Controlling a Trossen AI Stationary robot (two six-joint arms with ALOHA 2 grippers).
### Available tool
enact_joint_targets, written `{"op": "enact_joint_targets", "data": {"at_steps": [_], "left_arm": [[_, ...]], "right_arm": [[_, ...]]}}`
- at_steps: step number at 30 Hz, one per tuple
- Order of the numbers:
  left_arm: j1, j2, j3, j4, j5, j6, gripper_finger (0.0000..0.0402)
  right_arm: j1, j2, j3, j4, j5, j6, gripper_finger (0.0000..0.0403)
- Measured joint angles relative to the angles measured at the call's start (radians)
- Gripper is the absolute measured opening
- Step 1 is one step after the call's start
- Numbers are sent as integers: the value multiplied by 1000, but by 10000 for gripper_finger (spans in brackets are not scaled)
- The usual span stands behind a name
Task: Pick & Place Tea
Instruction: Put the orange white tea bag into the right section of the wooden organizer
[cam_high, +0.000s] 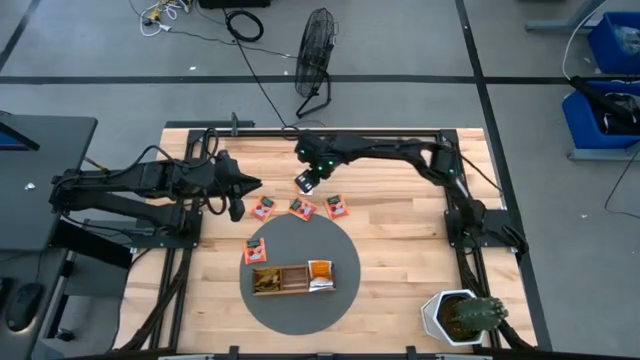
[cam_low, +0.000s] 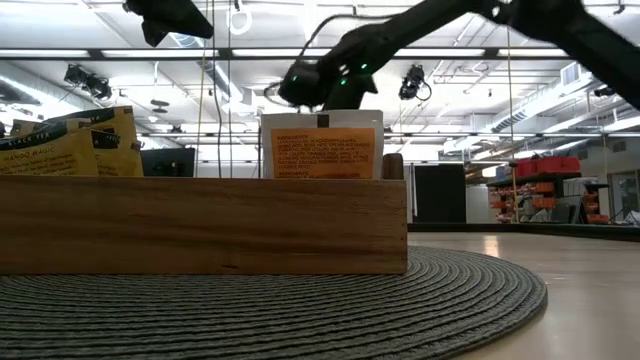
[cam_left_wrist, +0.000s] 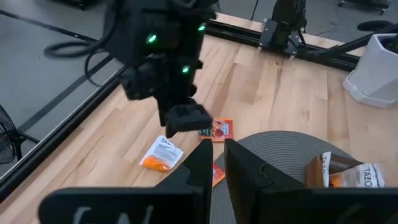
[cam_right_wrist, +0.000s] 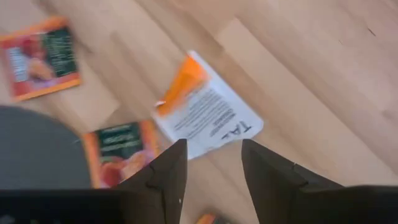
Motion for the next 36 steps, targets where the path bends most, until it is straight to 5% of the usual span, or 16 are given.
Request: {"op": "enact_joint_targets", "data": {"at_steps": [8, 17, 24, 36], "left_arm": [[0, 0, 0, -1, 0, -17, 46], [0, 0, 0, -1, 0, -13, 46], [0, 0, 0, -15, 0, -14, 46], [105, 50, 0, -42, 56, -22, 46]], "right_arm": [[-29, 132, 180, -129, -26, 50, 160], [-35, 141, 186, -134, -108, 183, 160], [2, 106, 187, -130, -202, 136, 160], [171, -112, 187, -292, 13, -57, 160]]}}
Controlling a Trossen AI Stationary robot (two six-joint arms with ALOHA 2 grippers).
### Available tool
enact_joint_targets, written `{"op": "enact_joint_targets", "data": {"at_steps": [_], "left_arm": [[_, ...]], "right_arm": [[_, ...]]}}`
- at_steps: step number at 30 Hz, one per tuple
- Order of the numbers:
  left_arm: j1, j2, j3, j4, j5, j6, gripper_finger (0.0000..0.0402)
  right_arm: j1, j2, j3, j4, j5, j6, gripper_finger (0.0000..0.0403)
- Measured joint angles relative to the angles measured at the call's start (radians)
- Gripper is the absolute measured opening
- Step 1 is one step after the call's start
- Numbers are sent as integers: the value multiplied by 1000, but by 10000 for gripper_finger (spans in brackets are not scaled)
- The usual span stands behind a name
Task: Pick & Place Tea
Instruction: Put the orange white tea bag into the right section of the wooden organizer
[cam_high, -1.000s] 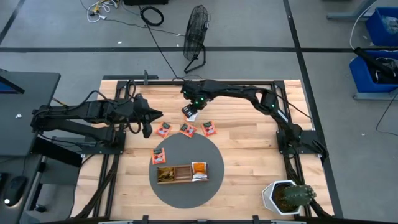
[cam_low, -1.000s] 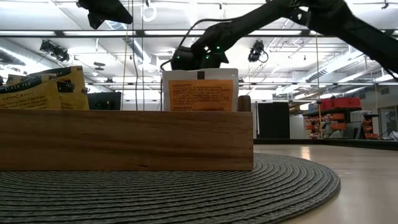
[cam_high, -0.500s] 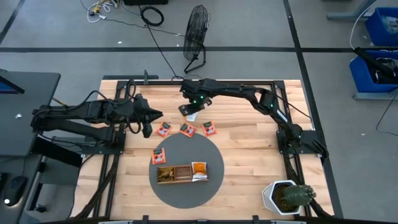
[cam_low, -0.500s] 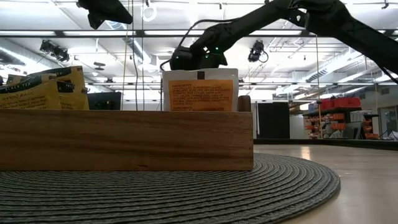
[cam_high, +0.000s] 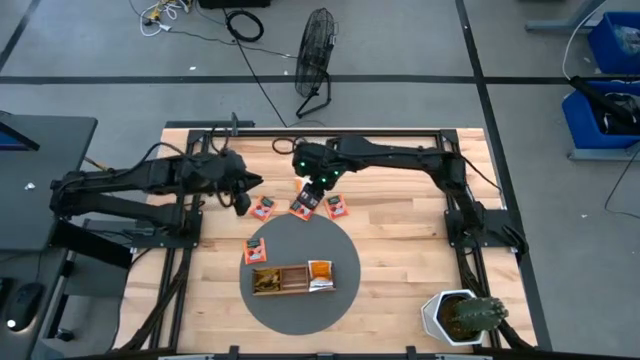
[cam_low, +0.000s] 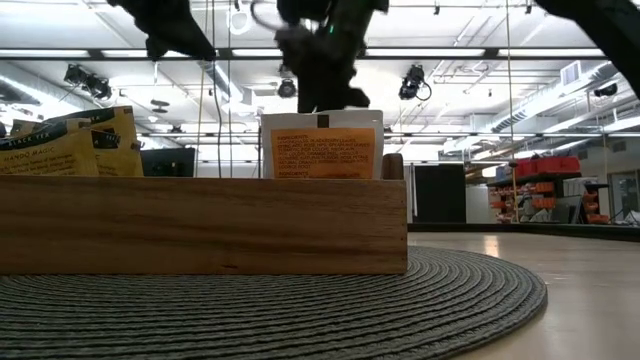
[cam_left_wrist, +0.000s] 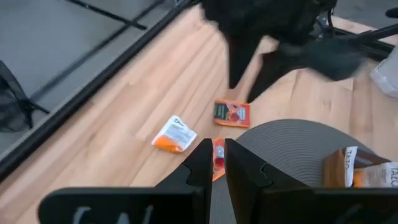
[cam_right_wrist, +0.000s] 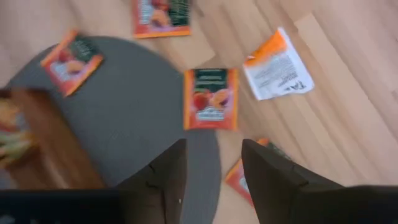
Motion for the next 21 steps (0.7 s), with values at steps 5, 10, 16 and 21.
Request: {"op": "enact_joint_targets", "data": {"at_steps": [5, 10, 16, 21], "left_arm": [[103, 117, 0, 10, 92, -36, 46], [231, 253, 0, 44, 185, -151, 48], [359, 412, 0, 129, 393, -210, 90], [399, 542, 0, 184, 485, -243, 155]], "right_arm": [[60, -56, -1, -42, 84, -22, 160], [82, -93, -1, -82, 147, -1, 160], [90, -123, -1, -100, 175, 62, 160], [114, -160, -2, -94, 183, 111, 160]]}}
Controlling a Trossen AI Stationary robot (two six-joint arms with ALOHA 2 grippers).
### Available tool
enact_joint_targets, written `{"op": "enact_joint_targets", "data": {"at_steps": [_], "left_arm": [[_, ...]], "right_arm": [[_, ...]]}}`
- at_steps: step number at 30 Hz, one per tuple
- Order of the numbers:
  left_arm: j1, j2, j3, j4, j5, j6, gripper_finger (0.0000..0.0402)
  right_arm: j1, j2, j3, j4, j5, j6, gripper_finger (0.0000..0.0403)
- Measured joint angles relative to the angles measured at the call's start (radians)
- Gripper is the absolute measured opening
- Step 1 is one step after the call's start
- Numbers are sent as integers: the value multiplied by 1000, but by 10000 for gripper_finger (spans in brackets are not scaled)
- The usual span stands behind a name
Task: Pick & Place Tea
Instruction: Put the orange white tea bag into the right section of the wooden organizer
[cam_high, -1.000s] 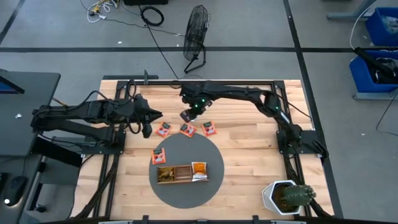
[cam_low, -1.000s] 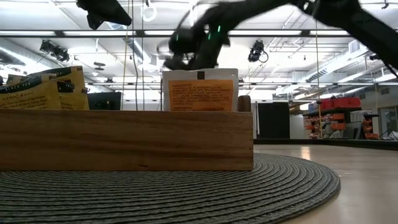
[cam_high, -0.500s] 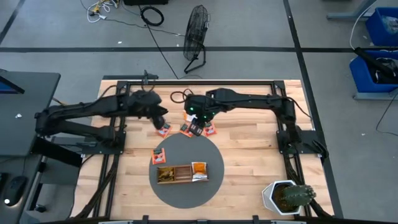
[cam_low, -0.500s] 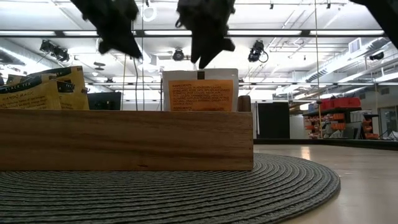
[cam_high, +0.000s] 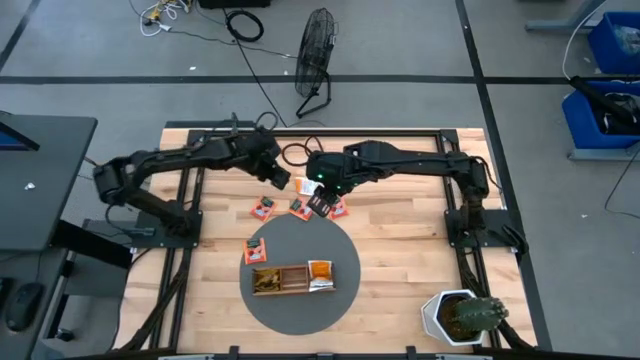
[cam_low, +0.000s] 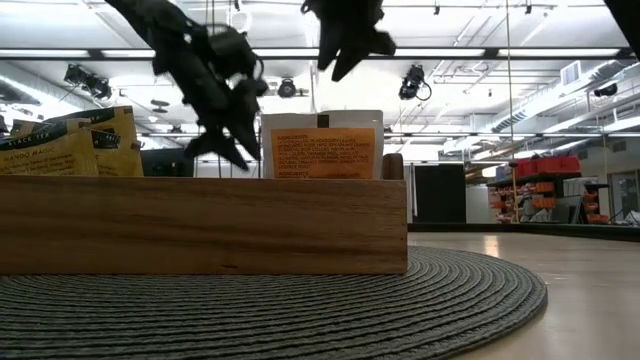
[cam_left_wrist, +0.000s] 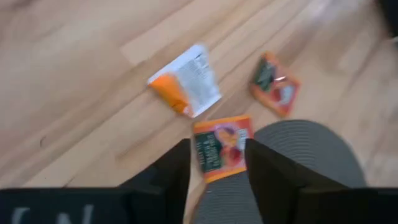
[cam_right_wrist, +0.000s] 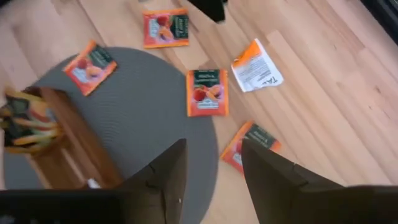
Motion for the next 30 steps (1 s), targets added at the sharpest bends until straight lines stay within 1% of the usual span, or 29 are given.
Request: {"op": "enact_joint_targets", "data": {"at_steps": [5, 10, 12, 16, 18, 23, 27, 30], "left_arm": [[1, 125, 27, 9, -14, -1, 201], [2, 231, 126, 2, -46, 8, 220], [2, 268, 176, -10, -67, 19, 222], [-5, 337, 263, -103, -124, 82, 217], [-5, 367, 290, -145, -136, 107, 212], [-5, 434, 311, -166, -136, 117, 201], [-5, 484, 328, -176, -132, 114, 200], [-5, 498, 328, -166, -123, 113, 199]], "right_arm": [[17, -9, 0, 16, 21, 42, 160], [29, -9, 0, 51, 24, 77, 160], [32, -9, 0, 57, 24, 82, 160], [43, -9, 0, 57, 23, 89, 160], [48, -9, 0, 63, 23, 98, 160], [57, -9, 0, 75, 25, 97, 160], [57, -9, 0, 81, 25, 97, 160], [57, -9, 0, 84, 25, 97, 160]]}}
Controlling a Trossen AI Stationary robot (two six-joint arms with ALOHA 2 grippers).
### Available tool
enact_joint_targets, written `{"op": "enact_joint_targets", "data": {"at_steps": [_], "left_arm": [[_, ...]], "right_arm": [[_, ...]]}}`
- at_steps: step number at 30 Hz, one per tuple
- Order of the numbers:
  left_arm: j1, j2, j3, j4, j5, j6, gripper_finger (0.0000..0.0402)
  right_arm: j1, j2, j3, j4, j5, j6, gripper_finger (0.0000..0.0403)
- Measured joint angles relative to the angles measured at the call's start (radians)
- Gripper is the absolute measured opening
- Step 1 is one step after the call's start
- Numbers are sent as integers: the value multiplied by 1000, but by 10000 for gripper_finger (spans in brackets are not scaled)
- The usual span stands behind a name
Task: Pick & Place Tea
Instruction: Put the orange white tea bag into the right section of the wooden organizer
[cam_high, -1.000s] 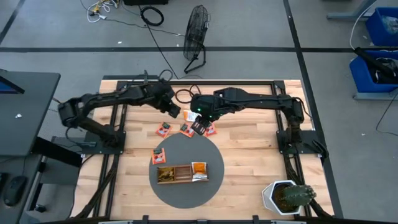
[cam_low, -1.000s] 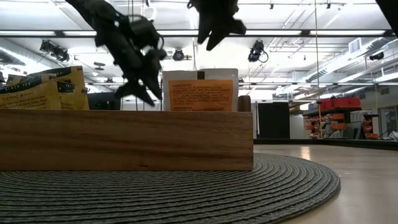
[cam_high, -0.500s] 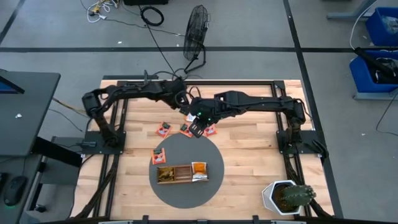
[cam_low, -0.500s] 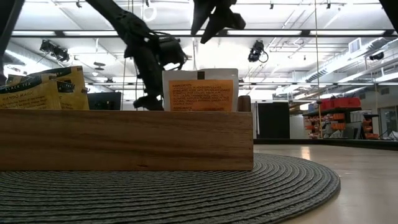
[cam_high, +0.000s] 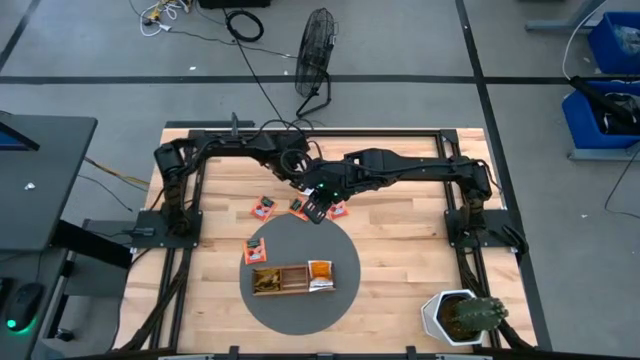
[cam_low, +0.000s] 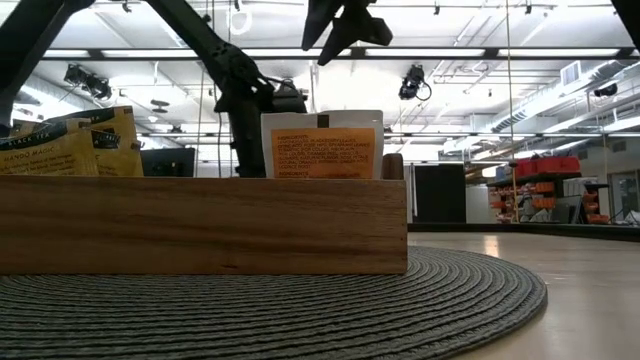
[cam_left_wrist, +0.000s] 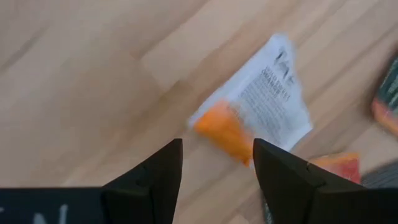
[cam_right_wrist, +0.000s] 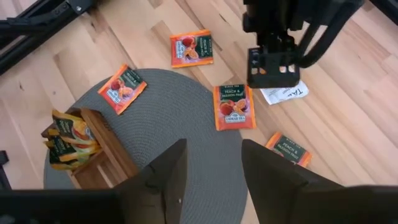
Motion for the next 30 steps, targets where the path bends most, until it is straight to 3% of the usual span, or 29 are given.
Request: {"op": "enact_joint_targets", "data": {"at_steps": [11, 21, 25, 30], "left_arm": [[4, 27, 2, 101, 1, -20, 199], [-5, 64, 1, 74, -4, 5, 196], [-7, 66, 0, 64, -9, 43, 173], [-24, 67, 0, 48, -57, 105, 110]], "right_arm": [[0, 0, 0, 11, 0, 1, 160], [4, 0, 0, 19, 0, 8, 160], [4, 0, 0, 21, 0, 4, 160], [4, 0, 0, 23, 0, 1, 160]]}}
